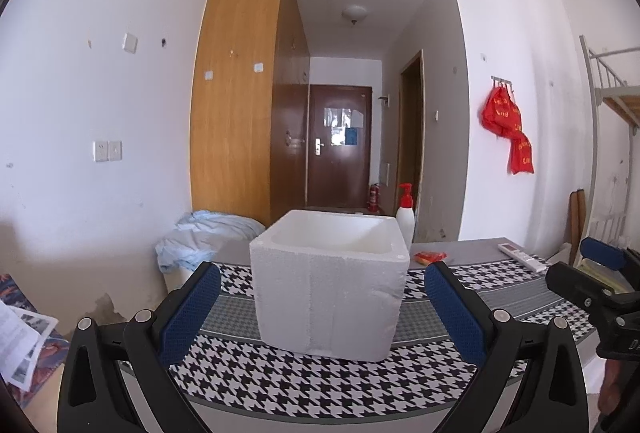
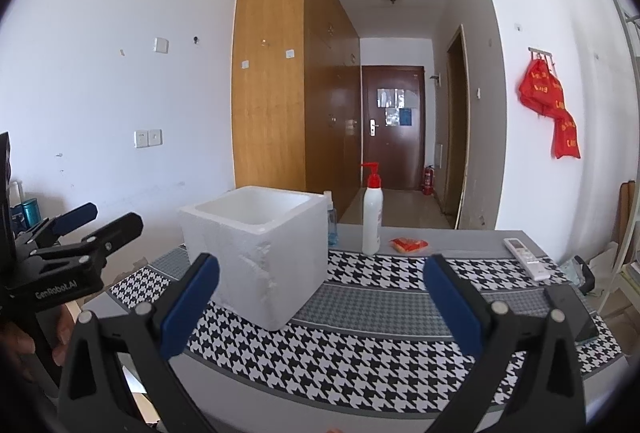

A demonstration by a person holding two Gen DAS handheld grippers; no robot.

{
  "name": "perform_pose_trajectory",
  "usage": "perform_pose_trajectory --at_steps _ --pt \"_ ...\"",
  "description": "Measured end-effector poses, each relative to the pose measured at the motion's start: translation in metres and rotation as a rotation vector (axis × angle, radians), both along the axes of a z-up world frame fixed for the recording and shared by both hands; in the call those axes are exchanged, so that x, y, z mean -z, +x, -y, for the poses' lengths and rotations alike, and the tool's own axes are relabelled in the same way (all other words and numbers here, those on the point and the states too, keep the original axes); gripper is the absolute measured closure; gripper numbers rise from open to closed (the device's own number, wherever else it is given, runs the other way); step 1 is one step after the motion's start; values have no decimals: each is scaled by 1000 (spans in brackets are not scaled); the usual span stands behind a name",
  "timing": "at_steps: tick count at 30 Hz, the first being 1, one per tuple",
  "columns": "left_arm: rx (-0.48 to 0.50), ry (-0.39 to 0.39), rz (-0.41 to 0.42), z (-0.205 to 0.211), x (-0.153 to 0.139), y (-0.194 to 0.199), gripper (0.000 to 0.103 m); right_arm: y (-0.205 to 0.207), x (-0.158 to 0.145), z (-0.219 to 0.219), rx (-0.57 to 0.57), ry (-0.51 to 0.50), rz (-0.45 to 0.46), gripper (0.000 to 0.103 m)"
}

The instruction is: Organize soft objects

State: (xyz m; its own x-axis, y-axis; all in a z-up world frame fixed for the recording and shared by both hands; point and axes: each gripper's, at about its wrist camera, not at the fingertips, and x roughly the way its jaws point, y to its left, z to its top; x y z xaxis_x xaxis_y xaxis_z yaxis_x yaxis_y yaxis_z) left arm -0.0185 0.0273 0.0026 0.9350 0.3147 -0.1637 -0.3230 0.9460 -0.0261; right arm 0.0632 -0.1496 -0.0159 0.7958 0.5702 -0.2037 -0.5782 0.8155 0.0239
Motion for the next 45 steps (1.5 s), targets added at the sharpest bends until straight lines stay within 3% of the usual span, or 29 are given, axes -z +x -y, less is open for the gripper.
perform_pose_trajectory --at_steps 27,45 --pt "24 20 14 17 -1 -22 1 -25 4 14 12 32 9 0" --pt "6 15 -24 14 6 -13 1 -18 10 7 7 19 -15 0"
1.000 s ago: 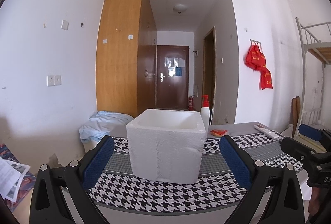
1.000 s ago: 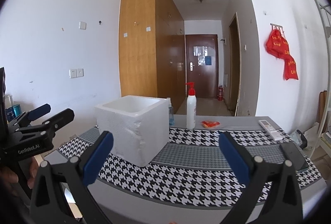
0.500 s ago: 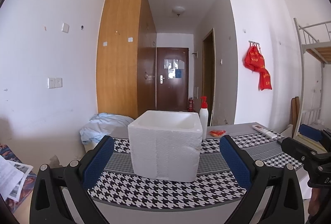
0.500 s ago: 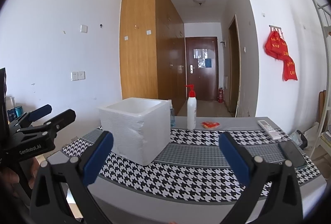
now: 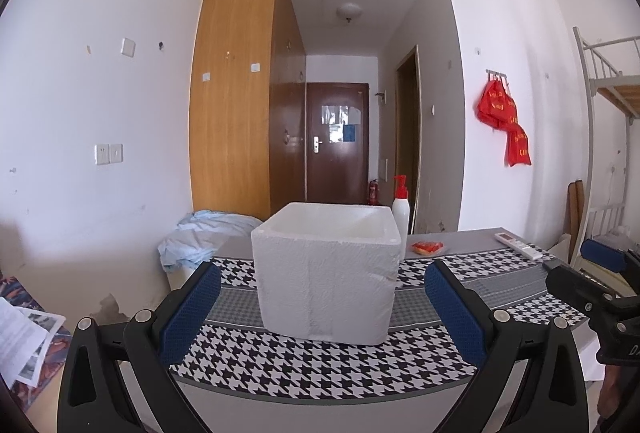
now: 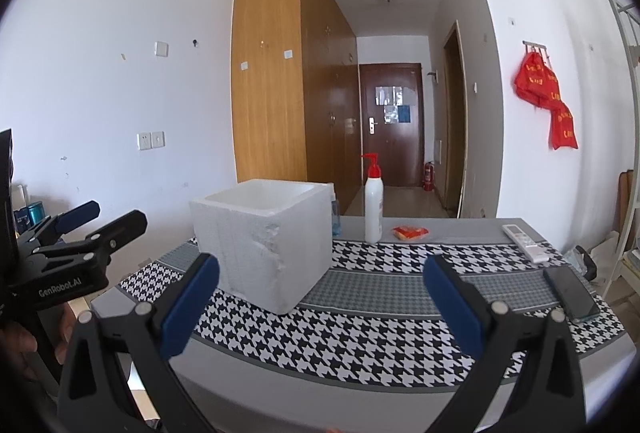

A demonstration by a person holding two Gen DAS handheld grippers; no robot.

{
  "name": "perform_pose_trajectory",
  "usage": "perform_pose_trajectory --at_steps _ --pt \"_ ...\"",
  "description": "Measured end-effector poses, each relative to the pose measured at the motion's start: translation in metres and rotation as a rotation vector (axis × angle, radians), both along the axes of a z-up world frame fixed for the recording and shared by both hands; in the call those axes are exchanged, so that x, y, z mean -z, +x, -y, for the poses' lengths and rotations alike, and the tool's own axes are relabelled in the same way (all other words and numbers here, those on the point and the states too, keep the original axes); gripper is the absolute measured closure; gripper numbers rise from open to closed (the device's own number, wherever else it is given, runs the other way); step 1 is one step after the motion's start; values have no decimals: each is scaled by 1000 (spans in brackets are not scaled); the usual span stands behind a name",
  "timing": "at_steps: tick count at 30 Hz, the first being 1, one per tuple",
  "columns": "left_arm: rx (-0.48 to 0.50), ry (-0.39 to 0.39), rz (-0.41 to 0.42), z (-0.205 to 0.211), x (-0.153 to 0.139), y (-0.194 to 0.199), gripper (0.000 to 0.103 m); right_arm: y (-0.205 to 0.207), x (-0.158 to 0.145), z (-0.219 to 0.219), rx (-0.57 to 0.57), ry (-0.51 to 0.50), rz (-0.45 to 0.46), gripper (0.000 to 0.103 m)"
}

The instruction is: Organize soft objects

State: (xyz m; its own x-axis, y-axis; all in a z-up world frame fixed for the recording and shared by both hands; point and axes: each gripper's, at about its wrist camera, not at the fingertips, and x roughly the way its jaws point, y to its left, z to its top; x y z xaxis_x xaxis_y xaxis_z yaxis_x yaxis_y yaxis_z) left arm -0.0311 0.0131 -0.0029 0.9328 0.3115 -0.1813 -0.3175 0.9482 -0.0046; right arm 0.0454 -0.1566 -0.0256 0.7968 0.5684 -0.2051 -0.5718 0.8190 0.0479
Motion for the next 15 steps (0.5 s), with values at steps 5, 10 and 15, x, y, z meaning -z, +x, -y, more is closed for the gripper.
perform_pose_trajectory --at_steps 5,10,15 --pt "11 2 -2 3 0 0 1 -2 -1 3 11 0 6 0" --pt "14 3 -3 3 1 -1 1 -3 -2 4 14 2 5 0" --pt "12 5 -3 3 1 -1 1 -2 -2 1 10 -1 3 0"
